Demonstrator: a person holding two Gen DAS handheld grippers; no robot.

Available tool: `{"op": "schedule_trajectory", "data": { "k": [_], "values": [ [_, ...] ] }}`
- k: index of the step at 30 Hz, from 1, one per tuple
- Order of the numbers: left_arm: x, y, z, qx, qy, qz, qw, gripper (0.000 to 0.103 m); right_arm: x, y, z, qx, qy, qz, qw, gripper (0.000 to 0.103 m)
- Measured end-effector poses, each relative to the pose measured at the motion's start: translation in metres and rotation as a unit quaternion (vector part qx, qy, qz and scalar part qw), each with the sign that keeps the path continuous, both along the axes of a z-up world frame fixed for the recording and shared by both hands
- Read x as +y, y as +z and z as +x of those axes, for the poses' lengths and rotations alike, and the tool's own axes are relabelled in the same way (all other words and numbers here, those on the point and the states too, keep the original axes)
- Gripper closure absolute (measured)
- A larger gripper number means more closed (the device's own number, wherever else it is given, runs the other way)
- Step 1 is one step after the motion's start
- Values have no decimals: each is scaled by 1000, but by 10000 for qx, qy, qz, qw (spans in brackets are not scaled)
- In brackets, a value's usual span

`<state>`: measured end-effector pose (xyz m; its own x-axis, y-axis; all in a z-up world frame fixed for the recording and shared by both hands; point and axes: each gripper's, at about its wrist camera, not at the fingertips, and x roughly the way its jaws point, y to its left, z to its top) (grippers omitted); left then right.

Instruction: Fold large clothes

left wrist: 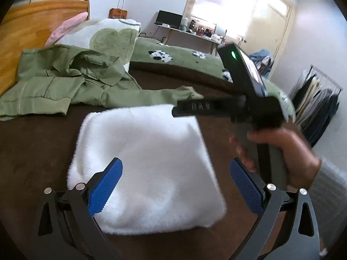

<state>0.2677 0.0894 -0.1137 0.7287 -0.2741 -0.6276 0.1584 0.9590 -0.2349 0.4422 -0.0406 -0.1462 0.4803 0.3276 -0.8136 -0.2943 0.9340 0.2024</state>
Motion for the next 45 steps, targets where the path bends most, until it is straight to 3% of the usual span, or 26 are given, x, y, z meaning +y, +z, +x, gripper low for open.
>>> {"op": "schedule_trajectory", "data": {
  "k": [6,10,13,17,24,36,42,45],
  "values": [
    [11,-39,5,223,420,484,9977,6,51,-14,14,-84,625,-273,9976,6],
    [17,-62,-1,266,372,778,9959,6,100,-30,20,-8,1035,-561,9930,6],
    [21,-71,-9,226,362,694,9967,6,124,-51,31,243,982,-872,9910,6],
    [36,-86,-11,354,469,273,9979,6,128,-75,51,536,686,-701,9937,5],
    [37,-96,-17,172,450,182,9987,6,132,-84,66,483,525,-635,9954,4],
    [35,-97,-17,179,337,197,9991,6,125,-76,61,439,577,-605,9955,4],
    [36,-85,-10,423,167,369,9983,6,111,-40,43,-331,337,-536,9974,5],
    [35,-72,-9,445,87,583,9973,6,101,-24,39,-425,286,-546,9972,5]
  ]
}}
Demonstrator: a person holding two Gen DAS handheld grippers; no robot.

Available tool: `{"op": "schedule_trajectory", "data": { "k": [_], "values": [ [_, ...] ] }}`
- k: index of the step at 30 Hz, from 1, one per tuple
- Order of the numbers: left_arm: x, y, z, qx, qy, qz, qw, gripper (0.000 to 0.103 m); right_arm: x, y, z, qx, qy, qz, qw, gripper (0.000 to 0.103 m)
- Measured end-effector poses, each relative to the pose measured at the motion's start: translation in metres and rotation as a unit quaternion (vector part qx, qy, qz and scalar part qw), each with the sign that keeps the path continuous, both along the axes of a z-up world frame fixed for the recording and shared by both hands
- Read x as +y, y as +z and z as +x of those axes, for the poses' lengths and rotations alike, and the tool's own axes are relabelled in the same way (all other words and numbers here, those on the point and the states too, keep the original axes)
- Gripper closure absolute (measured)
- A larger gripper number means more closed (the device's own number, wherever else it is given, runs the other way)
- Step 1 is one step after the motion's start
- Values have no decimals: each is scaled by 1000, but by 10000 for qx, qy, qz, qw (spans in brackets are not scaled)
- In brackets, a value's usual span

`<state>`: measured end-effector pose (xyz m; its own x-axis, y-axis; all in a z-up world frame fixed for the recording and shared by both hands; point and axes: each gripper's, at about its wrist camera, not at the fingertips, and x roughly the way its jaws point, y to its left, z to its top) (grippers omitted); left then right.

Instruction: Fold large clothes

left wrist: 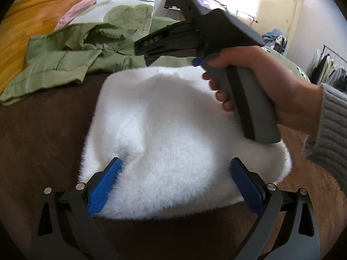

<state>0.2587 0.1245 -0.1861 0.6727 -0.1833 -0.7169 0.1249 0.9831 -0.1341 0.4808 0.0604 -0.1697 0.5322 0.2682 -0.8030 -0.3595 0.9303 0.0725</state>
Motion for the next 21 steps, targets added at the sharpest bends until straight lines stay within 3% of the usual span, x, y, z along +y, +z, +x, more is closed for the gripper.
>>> {"op": "schedule_trajectory", "data": {
  "k": [8,12,17,21],
  "values": [
    [8,49,-4,-194,-55,64,9998,6,-27,56,-25,-331,62,66,9994,5],
    [21,76,0,-381,-172,-312,9986,6,-45,83,-44,-614,18,76,9981,5],
    [47,94,19,-224,-197,-786,9965,6,-68,98,-62,-709,34,156,9974,5],
    [68,94,39,1,-250,-1086,9938,6,-89,92,-74,-718,-44,71,9974,5]
  ]
}}
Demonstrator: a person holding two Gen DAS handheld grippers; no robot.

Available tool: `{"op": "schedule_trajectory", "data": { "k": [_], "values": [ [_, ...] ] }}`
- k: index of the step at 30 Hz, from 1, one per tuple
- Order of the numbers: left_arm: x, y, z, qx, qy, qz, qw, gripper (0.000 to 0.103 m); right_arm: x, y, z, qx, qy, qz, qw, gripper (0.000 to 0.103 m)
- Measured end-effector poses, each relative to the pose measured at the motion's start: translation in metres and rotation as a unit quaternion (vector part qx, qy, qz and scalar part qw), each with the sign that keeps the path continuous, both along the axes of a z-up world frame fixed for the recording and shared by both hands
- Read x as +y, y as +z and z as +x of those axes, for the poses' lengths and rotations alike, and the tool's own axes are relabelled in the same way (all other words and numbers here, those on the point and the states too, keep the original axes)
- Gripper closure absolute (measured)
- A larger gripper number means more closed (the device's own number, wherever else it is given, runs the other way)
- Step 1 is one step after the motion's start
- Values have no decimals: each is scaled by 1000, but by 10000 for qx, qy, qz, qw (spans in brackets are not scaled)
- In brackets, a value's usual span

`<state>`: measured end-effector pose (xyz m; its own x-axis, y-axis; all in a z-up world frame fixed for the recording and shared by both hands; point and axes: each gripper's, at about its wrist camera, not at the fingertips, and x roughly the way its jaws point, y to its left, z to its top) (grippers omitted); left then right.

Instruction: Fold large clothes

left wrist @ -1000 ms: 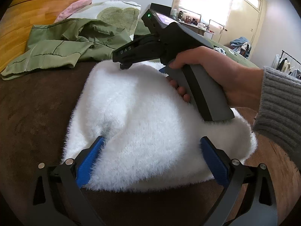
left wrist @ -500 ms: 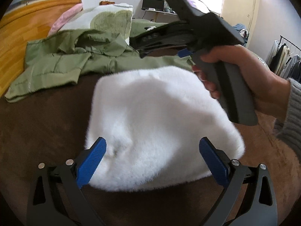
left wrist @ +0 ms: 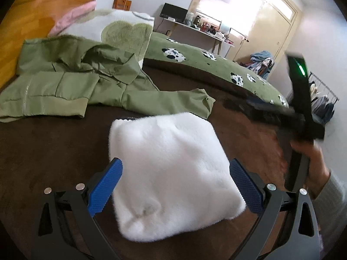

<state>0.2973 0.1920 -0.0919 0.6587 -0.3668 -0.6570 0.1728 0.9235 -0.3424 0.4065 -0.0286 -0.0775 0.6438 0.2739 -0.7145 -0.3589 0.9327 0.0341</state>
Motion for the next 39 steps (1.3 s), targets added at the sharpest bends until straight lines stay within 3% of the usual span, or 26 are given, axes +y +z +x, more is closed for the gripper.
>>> {"op": "schedule_trajectory", "data": {
  "k": [6,11,17,22,24,27,29,34,39],
  "values": [
    [28,-29,34,564,-37,-342,9978,6,-33,-45,-8,577,-112,234,9980,5],
    [39,-76,64,1250,-142,-583,9903,6,-58,-85,-10,1214,-225,740,9896,5],
    [49,-121,83,1632,-320,-1316,9773,6,-82,-134,-9,2084,-178,1614,9645,5],
    [47,-156,94,1939,-567,-1518,9676,6,-97,-159,-2,2531,-151,2625,9310,5],
    [44,-160,95,1860,-712,-1619,9665,6,-98,-168,0,2708,-97,2963,9159,5],
    [47,-164,100,1823,-815,-1985,9595,6,-99,-177,2,2808,-30,3270,9023,5],
    [48,-166,105,1857,-899,-2161,9543,6,-100,-178,2,2819,19,3385,8978,5],
    [34,-168,115,2009,-1364,-2195,9449,6,-100,-178,2,2836,182,3480,8934,5],
    [10,-168,128,2114,-1599,-2042,9424,6,-88,-176,8,2961,508,3486,8878,5]
  ]
}}
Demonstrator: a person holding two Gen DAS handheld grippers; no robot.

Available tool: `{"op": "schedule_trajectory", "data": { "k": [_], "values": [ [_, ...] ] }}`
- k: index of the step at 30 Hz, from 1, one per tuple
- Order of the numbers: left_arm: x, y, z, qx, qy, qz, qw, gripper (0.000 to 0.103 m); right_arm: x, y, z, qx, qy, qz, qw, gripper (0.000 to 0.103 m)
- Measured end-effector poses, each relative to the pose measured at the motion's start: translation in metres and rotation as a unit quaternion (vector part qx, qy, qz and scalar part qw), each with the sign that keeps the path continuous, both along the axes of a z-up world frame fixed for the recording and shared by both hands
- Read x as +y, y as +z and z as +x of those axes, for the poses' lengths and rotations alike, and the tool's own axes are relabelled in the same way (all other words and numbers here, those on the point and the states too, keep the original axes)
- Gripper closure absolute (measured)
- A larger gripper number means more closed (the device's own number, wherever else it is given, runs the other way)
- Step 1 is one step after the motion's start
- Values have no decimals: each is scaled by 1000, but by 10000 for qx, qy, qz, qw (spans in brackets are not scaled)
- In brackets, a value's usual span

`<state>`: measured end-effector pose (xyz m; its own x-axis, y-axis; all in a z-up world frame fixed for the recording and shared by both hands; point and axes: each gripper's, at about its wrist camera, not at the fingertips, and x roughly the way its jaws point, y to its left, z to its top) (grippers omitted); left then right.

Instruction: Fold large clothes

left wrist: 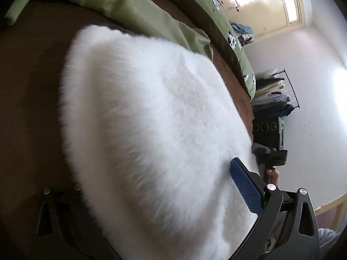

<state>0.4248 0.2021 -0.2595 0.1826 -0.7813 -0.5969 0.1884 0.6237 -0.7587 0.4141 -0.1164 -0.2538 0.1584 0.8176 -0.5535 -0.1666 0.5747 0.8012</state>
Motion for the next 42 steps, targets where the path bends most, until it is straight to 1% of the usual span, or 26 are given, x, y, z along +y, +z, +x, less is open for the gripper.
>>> {"op": "schedule_trajectory", "data": {
  "k": [3,5,7,9,11,12,13,15,18,19,23,25,30,32,36,39,42],
  "values": [
    [1,0,0,31,50,-71,10000,6,15,0,2,-95,131,-300,9994,5],
    [0,0,-1,-27,45,-48,10000,6,18,-1,2,-129,100,-313,9994,5],
    [1,-1,-6,-129,46,52,9999,7,16,-1,0,-188,34,-309,9993,5],
    [-6,1,-7,-234,121,232,9994,8,16,-2,-1,-276,-8,-455,9986,13],
    [-9,3,-11,-385,178,498,9979,13,13,-1,-5,-391,-72,-534,9978,20],
    [-8,4,-12,-405,204,579,9973,21,13,0,-7,-438,-103,-547,9975,24],
    [-5,4,-13,-377,277,550,9974,30,13,0,-8,-483,-118,-562,9972,26],
    [1,-1,-12,-221,395,246,9987,39,13,2,-10,-574,-135,-588,9965,33],
    [1,-4,-12,-202,416,65,9989,48,14,4,-12,-684,-140,-623,9956,39],
    [1,-4,-12,-229,423,62,9988,50,14,5,-13,-737,-146,-655,9950,39],
    [1,-3,-11,-245,411,0,9989,53,17,11,-13,-904,-175,-702,9933,45],
    [0,1,-11,-331,367,58,9988,56,18,14,-14,-986,-172,-745,9922,46],
    [1,6,-12,-432,333,126,9984,57,23,23,-15,-1193,-125,-796,9896,49],
    [0,12,-13,-525,295,215,9980,57,25,27,-16,-1277,-124,-783,9886,49],
    [-1,21,-14,-634,254,231,9974,58,27,35,-18,-1388,-98,-746,9875,50],
    [-3,28,-16,-729,247,339,9965,59,29,43,-20,-1495,-72,-748,9859,50],
    [-4,34,-19,-804,261,324,9959,59,27,54,-24,-1600,-81,-738,9843,50]
  ]
}}
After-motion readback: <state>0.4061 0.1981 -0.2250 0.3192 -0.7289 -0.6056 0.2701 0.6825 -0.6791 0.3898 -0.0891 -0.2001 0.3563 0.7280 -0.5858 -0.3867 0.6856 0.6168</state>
